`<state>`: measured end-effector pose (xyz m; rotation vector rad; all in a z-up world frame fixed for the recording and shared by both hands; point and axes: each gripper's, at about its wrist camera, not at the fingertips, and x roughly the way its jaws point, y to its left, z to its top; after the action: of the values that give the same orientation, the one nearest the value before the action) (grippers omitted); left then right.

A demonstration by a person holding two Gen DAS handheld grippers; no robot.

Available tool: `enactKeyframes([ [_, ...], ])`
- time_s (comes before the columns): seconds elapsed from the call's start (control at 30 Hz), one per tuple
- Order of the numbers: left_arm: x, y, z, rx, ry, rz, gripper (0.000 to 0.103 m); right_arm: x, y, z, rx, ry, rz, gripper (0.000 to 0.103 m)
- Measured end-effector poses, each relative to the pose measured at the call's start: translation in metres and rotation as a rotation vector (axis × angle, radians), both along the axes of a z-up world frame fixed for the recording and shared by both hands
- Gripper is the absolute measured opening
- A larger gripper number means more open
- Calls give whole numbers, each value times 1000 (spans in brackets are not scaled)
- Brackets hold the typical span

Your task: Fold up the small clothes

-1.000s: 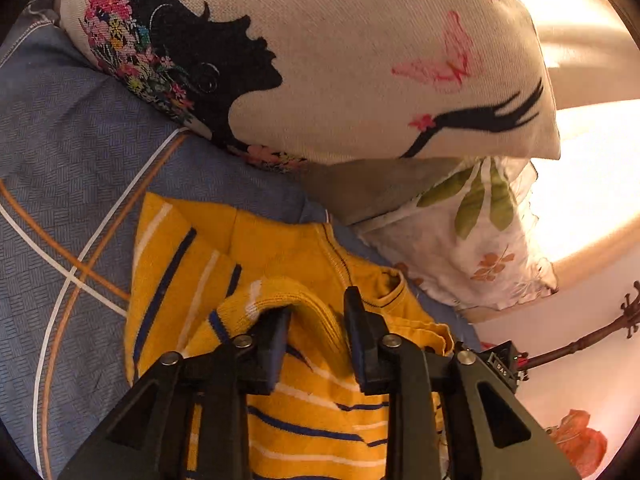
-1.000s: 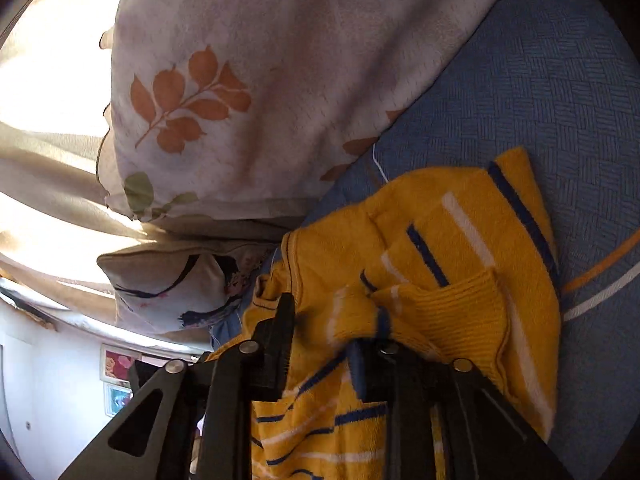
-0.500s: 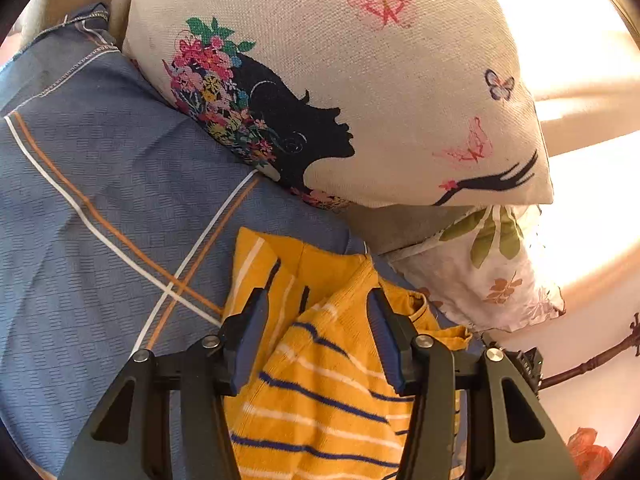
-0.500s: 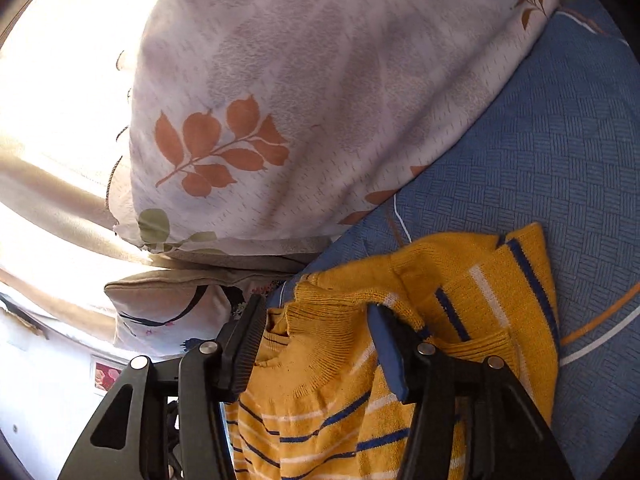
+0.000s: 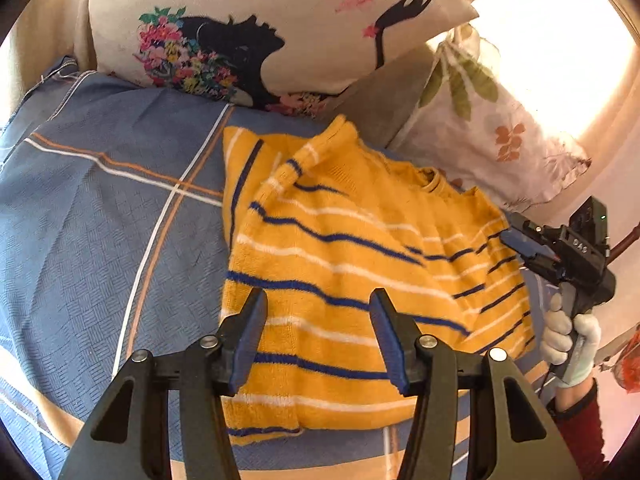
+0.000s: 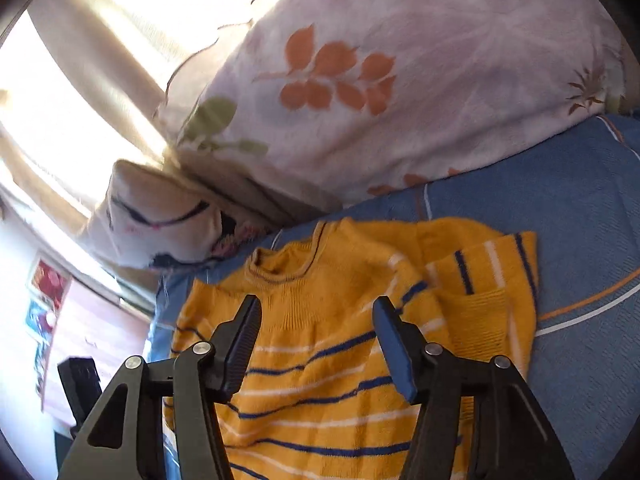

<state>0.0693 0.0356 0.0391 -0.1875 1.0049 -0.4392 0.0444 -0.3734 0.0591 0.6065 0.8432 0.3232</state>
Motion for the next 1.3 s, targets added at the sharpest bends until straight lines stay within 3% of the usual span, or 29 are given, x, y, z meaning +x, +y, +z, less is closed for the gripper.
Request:
enactKeyframes([
  [0.1, 8, 8, -12, 91, 18, 89, 52, 14, -9, -19, -24, 60, -72, 59],
  [0.2, 15, 27, -12, 90, 4, 147, 53, 23, -40, -33, -19, 97, -207, 51],
  [0.23, 15, 36, -11, 108, -6, 187, 53, 24, -46, -34, 15, 109, -224, 48],
  [0.3, 14, 50, -8, 62, -4, 205, 53, 20, -45, -26, -10, 95, -233, 48],
  [0.4, 6, 65, -4, -12, -1, 207, 53, 11, -24, 1, -141, 36, -200, 51],
  [0.57, -16, 64, -3, -96, -12, 154, 55, 2, 28, 33, -155, -39, -88, 57],
  [0.7, -30, 46, -9, -65, -24, 99, 67, -3, 78, 37, -148, -48, 36, 60],
  [0.77, -29, 36, -19, -27, -6, 75, 68, -6, 97, 32, -155, -37, 75, 60],
  [0.8, -28, 31, -23, 4, 9, 56, 61, -7, 105, 29, -161, -31, 87, 60],
  [0.83, -27, 29, -25, 35, 11, 50, 30, -10, 110, 27, -168, -25, 95, 60],
  [0.87, -26, 30, -25, 47, 12, 48, 16, -11, 113, 24, -172, -16, 100, 60],
  [0.9, -24, 36, -24, 37, 15, 61, 11, -14, 114, 22, -172, -9, 103, 60],
  [0.93, -23, 44, -22, 20, 6, 91, 11, -16, 113, 21, -174, -3, 103, 60],
  [1.03, -22, 68, -13, 70, -49, 201, 9, -19, 106, 22, -193, 11, 81, 60],
  [1.07, -23, 77, -11, 47, -43, 214, 9, -22, 100, 24, -196, 17, 74, 60],
  [1.13, -29, 91, -8, -47, -31, 189, 9, -29, 85, 30, -196, 10, 51, 60],
  [1.2, -41, 93, -1, -63, -55, 157, 10, -43, 60, 36, -204, -6, -1, 64],
  [1.27, -51, 85, 5, -74, -63, 112, 20, -56, 30, 40, -218, -12, -73, 69],
  [1.3, -56, 79, 8, -92, -66, 87, 31, -62, 13, 39, -222, -5, -112, 70],
])
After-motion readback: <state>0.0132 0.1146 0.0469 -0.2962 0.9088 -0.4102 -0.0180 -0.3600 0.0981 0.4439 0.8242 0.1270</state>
